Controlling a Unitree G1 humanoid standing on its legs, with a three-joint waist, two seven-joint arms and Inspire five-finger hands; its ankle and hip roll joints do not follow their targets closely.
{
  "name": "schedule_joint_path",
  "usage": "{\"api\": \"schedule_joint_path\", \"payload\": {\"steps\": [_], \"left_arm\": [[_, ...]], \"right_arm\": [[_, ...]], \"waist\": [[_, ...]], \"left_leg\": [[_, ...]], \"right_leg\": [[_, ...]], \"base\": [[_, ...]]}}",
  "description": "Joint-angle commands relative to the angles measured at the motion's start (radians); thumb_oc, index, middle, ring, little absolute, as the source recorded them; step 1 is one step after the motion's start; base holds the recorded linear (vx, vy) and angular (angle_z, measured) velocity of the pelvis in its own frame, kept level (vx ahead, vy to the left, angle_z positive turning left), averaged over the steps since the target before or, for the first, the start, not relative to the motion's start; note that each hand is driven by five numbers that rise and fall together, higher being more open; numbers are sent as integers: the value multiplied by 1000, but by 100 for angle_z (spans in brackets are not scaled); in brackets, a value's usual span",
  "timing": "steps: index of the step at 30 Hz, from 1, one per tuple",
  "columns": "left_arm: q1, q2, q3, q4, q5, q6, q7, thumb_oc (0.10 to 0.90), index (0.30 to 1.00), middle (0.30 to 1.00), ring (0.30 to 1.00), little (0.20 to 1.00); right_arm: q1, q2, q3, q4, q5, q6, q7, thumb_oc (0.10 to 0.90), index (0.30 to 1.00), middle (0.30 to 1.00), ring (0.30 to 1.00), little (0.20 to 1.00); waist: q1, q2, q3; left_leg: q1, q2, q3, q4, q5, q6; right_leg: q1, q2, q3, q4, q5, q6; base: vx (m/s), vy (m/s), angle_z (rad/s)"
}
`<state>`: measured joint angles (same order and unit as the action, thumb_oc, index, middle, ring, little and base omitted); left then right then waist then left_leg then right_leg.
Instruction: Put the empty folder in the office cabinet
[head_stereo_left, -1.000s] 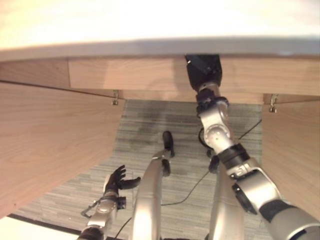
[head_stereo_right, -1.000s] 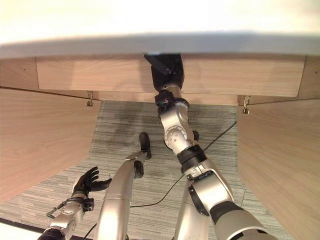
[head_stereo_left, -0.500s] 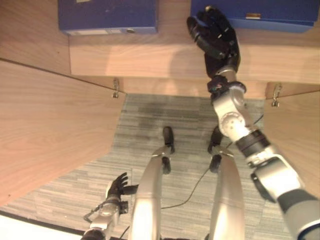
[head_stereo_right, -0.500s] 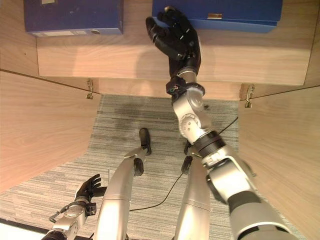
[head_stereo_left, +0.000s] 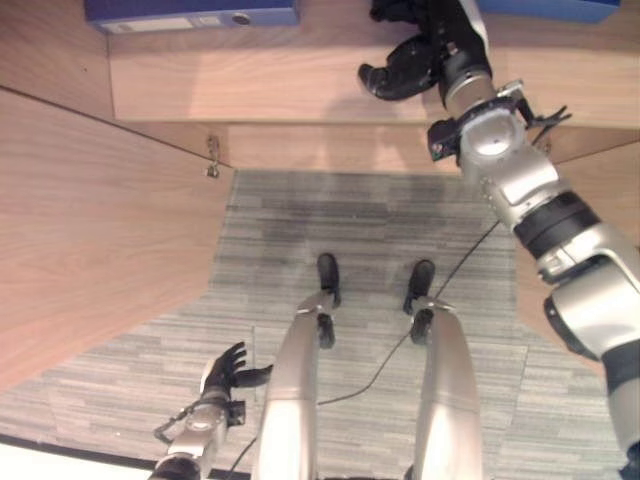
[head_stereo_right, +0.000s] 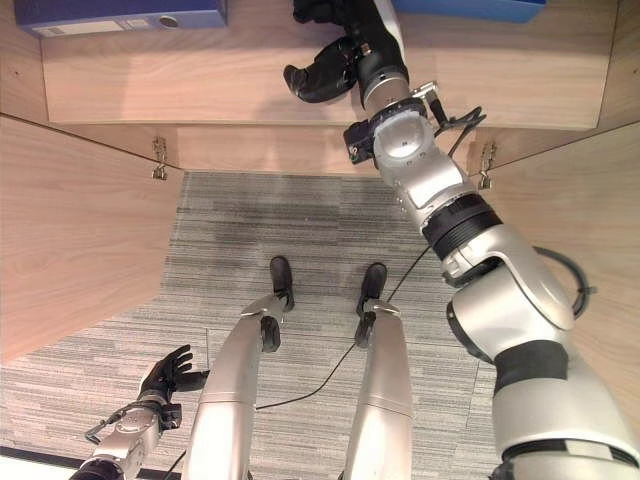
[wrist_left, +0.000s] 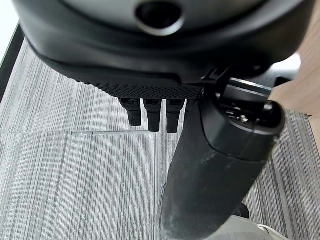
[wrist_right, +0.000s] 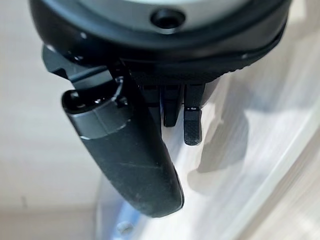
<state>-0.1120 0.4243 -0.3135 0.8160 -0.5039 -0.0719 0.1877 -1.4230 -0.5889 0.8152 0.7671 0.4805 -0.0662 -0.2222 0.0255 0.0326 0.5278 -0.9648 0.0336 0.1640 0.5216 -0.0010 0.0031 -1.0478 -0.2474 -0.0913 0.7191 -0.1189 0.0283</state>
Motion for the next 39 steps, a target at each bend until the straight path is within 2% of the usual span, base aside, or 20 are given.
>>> {"api": "schedule_joint_path", "payload": {"steps": [1,11,15,18,19,20,25,27,28,29,30,33,39], "left_arm": [[114,37,13,55,11,-3,10,800,900,900,900,900],[120,25,35,75,24,-10,-15,800,900,900,900,900],[126,25,51,89,36,-9,-25,800,900,900,900,900],[124,27,60,97,44,-11,-28,800,900,900,900,900],[123,24,70,109,53,-13,-34,800,900,900,900,900],[124,24,70,109,53,-13,-34,800,900,900,900,900],[144,24,91,125,60,-18,-44,800,900,900,900,900],[148,24,93,127,58,-20,-45,800,900,900,900,900],[150,19,100,140,62,-21,-45,800,900,900,900,900],[148,17,102,151,66,-21,-46,800,900,900,900,900],[148,17,102,151,66,-21,-46,800,900,900,900,900],[144,8,100,174,79,-20,-44,800,900,900,900,900],[123,-18,105,214,101,-13,-51,800,900,900,900,900]], "right_arm": [[66,-72,73,43,-75,100,50,800,900,900,900,900],[77,-193,163,-177,-152,90,132,800,900,900,900,900],[93,-236,175,-236,-193,92,152,800,900,900,900,900],[103,-236,172,-257,-208,93,161,800,900,900,900,900],[128,-218,158,-242,-218,95,169,800,900,900,900,900],[128,-218,158,-242,-218,95,169,800,900,900,900,900],[157,-134,115,-222,-253,91,157,800,900,900,900,900],[168,-120,107,-214,-256,93,155,800,900,900,900,900],[175,-81,90,-199,-269,87,147,800,900,900,900,900],[180,-60,80,-191,-274,88,143,800,900,900,900,900],[180,-60,79,-191,-274,88,143,800,900,900,900,900],[206,11,59,-125,-316,93,135,800,900,900,900,900],[310,95,44,-54,-350,102,161,800,900,900,900,900]], "waist": [[9,3,-8],[3,-22,-8],[-1,-31,-8],[-2,-36,-8],[-1,-40,-8],[-1,-40,-8],[5,-41,-8],[6,-39,-8],[8,-38,-12],[8,-40,-17],[8,-40,-17],[12,-33,-38],[12,-42,-95]], "left_leg": [[-18,29,-34,-11,-63,-43],[63,32,-39,-95,-35,-45],[152,29,-47,-166,-11,-52],[204,25,-46,-210,3,-58],[290,19,-53,-271,21,-66],[291,19,-53,-273,22,-66],[437,13,-57,-347,43,-75],[452,12,-57,-352,42,-73],[485,13,-55,-369,47,-75],[483,15,-50,-377,71,-69],[484,15,-50,-378,71,-69],[521,18,-50,-400,78,-73],[587,43,-50,-476,116,-90]], "right_leg": [[13,-1,-8,-77,55,50],[85,4,-27,-158,81,61],[175,13,-42,-235,101,69],[229,21,-48,-283,113,73],[311,33,-56,-348,125,80],[312,33,-56,-349,126,80],[454,55,-63,-426,137,83],[468,57,-64,-434,138,82],[498,64,-63,-447,138,81],[502,64,-69,-466,162,74],[502,64,-69,-467,162,74],[540,76,-68,-493,161,72],[616,113,-80,-577,169,71]], "base": [[0,0,0],[-6,-4,-4],[9,-22,-4],[20,-34,-3],[43,-54,-3],[58,-51,-8],[56,-43,-7],[37,-26,-7],[-19,-36,-10],[-20,-36,-13],[-12,-33,-14],[51,-47,-6],[64,-71,-2]]}}
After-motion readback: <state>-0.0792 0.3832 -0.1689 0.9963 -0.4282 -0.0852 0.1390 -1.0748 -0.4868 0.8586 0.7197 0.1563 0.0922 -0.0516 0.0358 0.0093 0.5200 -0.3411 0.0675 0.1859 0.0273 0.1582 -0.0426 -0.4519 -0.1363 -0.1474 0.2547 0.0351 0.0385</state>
